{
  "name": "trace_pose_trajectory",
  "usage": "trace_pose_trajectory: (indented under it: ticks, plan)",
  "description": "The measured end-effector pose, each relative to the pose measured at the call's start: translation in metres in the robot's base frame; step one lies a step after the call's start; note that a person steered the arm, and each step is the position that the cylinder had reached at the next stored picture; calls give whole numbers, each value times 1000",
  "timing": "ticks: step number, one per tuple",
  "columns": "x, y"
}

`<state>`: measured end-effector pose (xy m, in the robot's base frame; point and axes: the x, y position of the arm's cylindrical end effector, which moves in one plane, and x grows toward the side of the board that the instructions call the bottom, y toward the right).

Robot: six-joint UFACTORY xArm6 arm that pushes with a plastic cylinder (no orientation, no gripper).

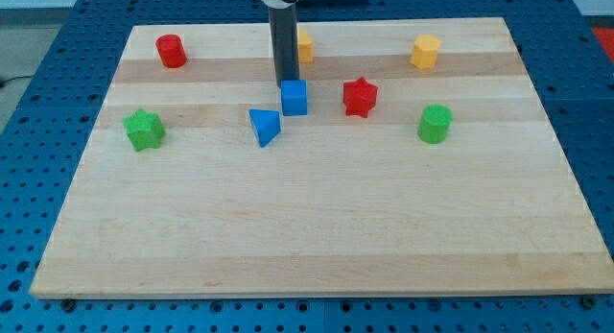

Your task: Push the blue cube into the blue triangle

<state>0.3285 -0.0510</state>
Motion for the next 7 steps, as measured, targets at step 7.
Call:
trace_pose_trajectory:
  ticks: [7]
  plan:
    - [30, 49]
